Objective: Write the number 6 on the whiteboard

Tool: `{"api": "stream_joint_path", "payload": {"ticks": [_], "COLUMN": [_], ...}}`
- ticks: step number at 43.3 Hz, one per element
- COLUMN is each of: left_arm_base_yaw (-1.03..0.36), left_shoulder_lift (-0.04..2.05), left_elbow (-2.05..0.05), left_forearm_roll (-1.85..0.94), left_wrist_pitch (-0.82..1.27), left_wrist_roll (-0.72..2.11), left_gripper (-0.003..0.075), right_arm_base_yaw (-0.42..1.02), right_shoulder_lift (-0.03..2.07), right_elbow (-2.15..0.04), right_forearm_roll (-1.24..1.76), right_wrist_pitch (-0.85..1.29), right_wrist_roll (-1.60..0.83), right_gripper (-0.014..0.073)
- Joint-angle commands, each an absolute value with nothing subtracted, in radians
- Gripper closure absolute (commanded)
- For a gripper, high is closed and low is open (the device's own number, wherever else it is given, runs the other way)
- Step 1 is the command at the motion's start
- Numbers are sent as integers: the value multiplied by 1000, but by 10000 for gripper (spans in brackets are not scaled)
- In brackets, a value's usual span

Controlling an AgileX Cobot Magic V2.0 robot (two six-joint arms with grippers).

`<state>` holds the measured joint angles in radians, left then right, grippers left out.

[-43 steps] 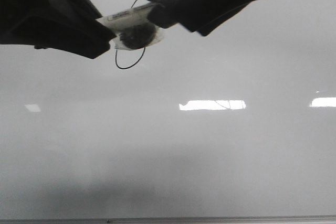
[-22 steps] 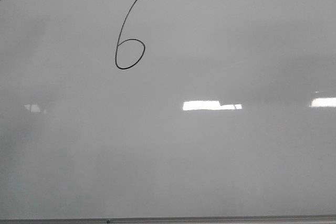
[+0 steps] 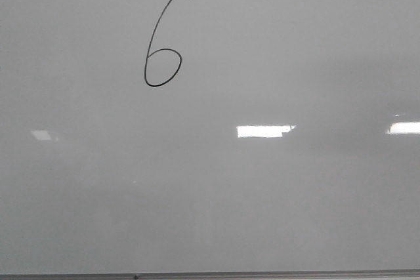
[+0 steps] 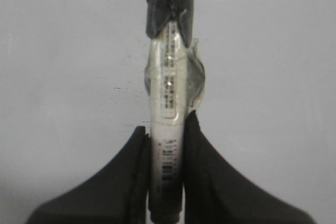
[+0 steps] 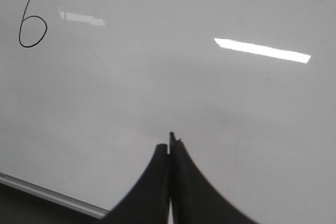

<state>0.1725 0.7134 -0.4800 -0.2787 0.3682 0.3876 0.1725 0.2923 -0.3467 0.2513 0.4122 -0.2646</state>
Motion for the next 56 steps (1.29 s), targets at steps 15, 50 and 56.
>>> {"api": "stream_joint_path", "payload": {"ticks": [15,50,56], "left_arm_base_yaw": [147,79,79], "left_shoulder_lift": [1166,1410,1399], "left_elbow": [-589,-692,-692], "left_forearm_roll": [-333,-278,-278], "left_wrist_pitch": [6,-96,-88], "left_wrist_roll": [380,380,380], "left_gripper": [687,347,320], "right_arm_base_yaw": [167,167,167], "right_shoulder_lift": [299,299,299], "right_elbow": [-373,-373,-373], "right_forearm_roll": [272,272,272], "right_wrist_pitch": [333,344,344], "right_wrist_roll": [-263,-263,-263], "right_gripper": [662,662,662]}}
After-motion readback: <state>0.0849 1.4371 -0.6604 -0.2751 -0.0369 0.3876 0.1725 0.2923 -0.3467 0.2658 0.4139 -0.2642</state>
